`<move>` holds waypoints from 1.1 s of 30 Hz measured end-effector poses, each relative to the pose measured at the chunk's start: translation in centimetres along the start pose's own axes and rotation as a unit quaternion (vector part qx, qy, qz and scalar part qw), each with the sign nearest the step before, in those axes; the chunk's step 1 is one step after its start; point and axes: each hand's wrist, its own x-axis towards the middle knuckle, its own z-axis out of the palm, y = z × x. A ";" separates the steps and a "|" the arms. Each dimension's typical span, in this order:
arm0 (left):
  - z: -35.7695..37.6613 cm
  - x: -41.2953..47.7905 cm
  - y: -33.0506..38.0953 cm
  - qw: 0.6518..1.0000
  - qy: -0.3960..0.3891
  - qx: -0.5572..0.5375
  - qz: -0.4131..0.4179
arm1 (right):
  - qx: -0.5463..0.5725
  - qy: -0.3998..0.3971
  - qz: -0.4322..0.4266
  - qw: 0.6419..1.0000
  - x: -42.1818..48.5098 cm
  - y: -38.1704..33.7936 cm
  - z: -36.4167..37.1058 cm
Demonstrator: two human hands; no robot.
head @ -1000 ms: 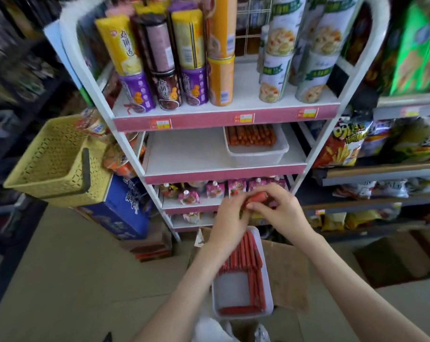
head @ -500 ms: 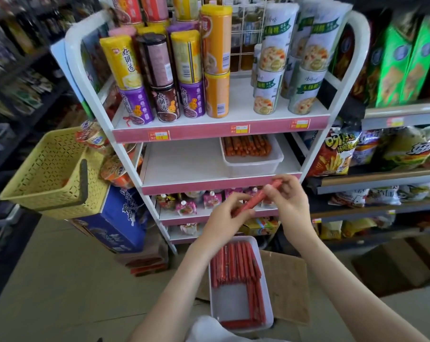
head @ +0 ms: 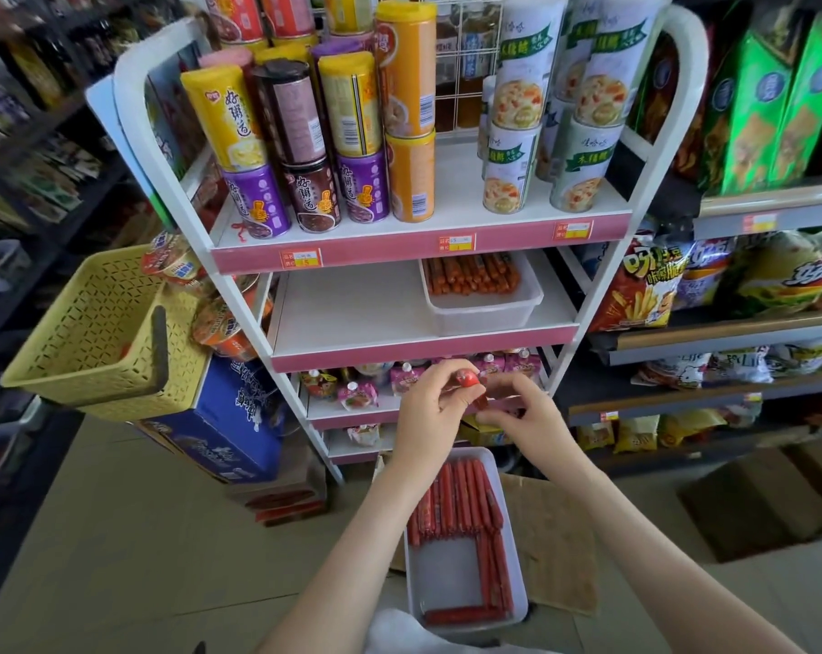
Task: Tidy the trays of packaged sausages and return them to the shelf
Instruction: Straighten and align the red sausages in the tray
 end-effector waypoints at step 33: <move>-0.1 -0.5 -4.0 0.951 -0.066 -0.157 -0.259 | 0.550 -0.013 0.185 0.814 2.4 2.1 1.2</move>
